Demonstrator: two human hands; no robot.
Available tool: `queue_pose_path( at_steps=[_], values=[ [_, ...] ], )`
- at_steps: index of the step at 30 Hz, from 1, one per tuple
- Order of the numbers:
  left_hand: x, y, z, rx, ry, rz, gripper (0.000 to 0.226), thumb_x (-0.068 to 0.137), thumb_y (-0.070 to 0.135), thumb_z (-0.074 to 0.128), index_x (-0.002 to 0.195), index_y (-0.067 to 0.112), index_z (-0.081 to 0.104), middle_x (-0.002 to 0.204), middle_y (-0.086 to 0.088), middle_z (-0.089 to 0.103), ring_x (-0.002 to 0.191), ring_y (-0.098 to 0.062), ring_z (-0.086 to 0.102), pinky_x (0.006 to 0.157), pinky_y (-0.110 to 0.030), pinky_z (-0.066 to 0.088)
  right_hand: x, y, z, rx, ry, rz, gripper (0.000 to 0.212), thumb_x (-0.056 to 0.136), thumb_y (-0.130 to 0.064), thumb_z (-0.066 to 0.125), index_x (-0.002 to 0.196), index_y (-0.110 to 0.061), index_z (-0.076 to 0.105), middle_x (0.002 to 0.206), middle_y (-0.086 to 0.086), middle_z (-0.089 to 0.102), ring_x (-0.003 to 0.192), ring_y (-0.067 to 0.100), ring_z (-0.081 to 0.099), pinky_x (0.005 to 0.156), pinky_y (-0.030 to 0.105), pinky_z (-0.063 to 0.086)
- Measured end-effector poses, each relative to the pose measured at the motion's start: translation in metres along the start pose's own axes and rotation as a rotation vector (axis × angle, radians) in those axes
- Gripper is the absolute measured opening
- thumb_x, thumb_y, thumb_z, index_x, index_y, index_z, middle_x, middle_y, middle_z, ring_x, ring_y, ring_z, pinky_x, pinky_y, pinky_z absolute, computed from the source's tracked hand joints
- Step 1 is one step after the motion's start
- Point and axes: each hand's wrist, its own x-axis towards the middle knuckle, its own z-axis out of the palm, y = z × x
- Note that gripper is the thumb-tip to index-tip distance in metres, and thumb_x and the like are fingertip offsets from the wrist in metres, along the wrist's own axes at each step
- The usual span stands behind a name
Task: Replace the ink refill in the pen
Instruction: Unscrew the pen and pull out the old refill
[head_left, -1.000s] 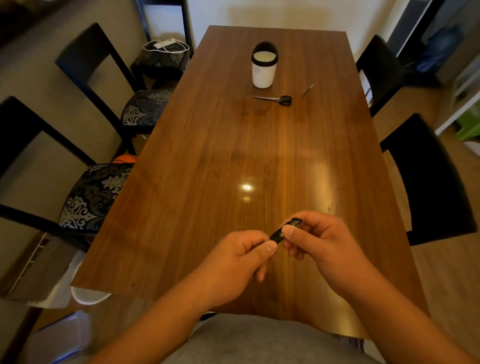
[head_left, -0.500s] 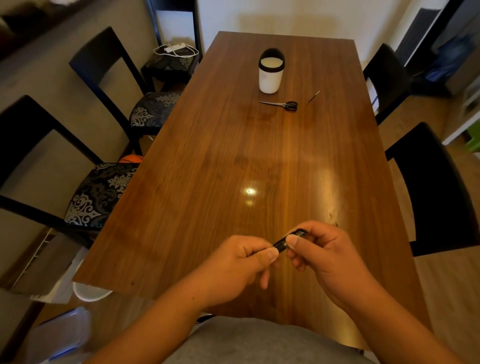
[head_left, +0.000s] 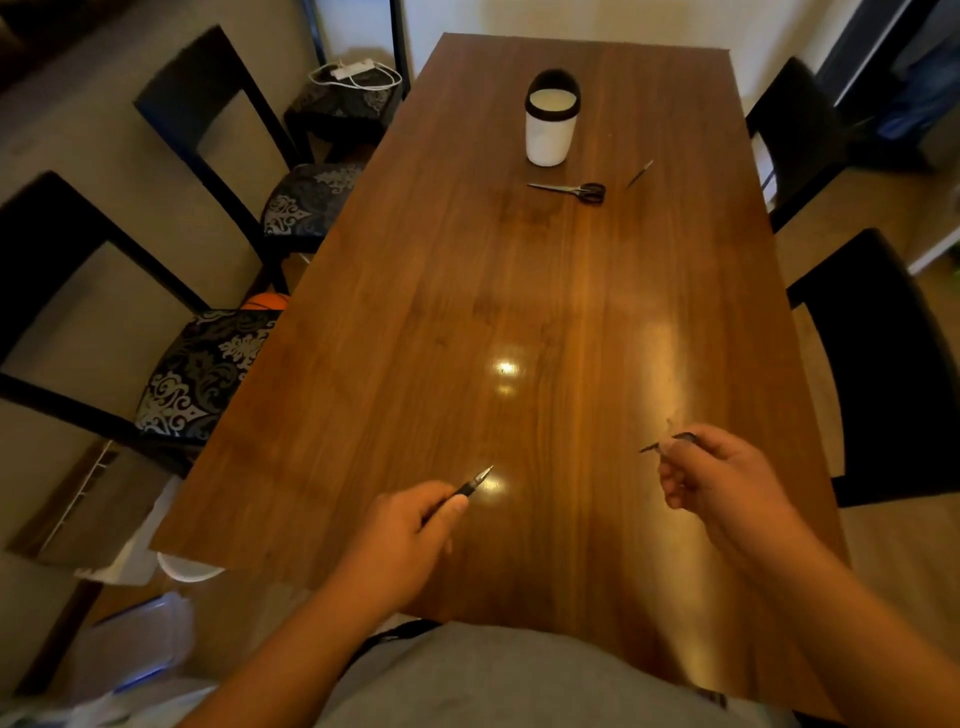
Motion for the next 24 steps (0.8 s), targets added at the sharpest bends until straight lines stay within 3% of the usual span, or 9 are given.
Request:
queue_pose_path(
  at_steps=[4, 7, 13, 18, 24],
  values=[
    [0.006, -0.006, 0.005, -0.056, -0.029, -0.056, 0.021, 0.094, 0.031, 0.053, 0.077, 0.024, 0.064, 0.068, 0.0, 0.068, 0.048, -0.004, 0.05, 0.047, -0.017, 0.038, 0.016, 0.043, 0.011, -0.013, 0.018, 0.161, 0.015, 0.088, 0.0, 0.06, 0.075, -0.007, 0.059, 0.061, 0.007, 0.067, 0.049, 0.013, 0.063, 0.044, 0.024, 0.05],
    [0.005, -0.01, 0.006, -0.104, -0.043, -0.113, 0.019, 0.094, 0.029, 0.051, 0.079, 0.028, 0.064, 0.068, 0.002, 0.068, 0.046, -0.003, 0.046, 0.043, -0.015, 0.036, 0.025, 0.073, 0.02, -0.105, 0.01, 0.223, 0.008, 0.087, 0.002, 0.062, 0.08, -0.002, 0.062, 0.065, 0.011, 0.065, 0.049, 0.014, 0.061, 0.042, 0.023, 0.049],
    [-0.002, -0.006, 0.007, -0.19, 0.05, -0.168, 0.011, 0.096, 0.023, 0.052, 0.096, 0.033, 0.057, 0.077, 0.005, 0.073, 0.052, -0.014, 0.048, 0.046, -0.019, 0.039, 0.029, 0.113, 0.034, -0.332, -0.032, 0.276, 0.008, 0.086, -0.003, 0.067, 0.081, -0.003, 0.062, 0.063, 0.011, 0.057, 0.05, 0.017, 0.05, 0.044, 0.026, 0.039],
    [-0.011, -0.002, 0.012, -0.213, 0.07, -0.224, 0.003, 0.095, 0.022, 0.054, 0.094, 0.022, 0.056, 0.074, 0.004, 0.073, 0.053, -0.016, 0.049, 0.051, -0.028, 0.04, 0.032, 0.131, 0.042, -0.479, -0.054, 0.288, 0.011, 0.085, -0.008, 0.07, 0.084, -0.001, 0.062, 0.059, 0.01, 0.059, 0.049, 0.019, 0.053, 0.044, 0.027, 0.04],
    [-0.015, -0.006, 0.019, -0.258, 0.049, -0.269, 0.005, 0.096, 0.022, 0.054, 0.092, 0.025, 0.055, 0.072, 0.004, 0.073, 0.056, -0.019, 0.05, 0.055, -0.034, 0.041, 0.035, 0.141, 0.041, -0.577, -0.073, 0.269, 0.013, 0.083, -0.01, 0.073, 0.084, -0.005, 0.061, 0.06, 0.012, 0.06, 0.05, 0.023, 0.056, 0.05, 0.031, 0.043]
  ],
)
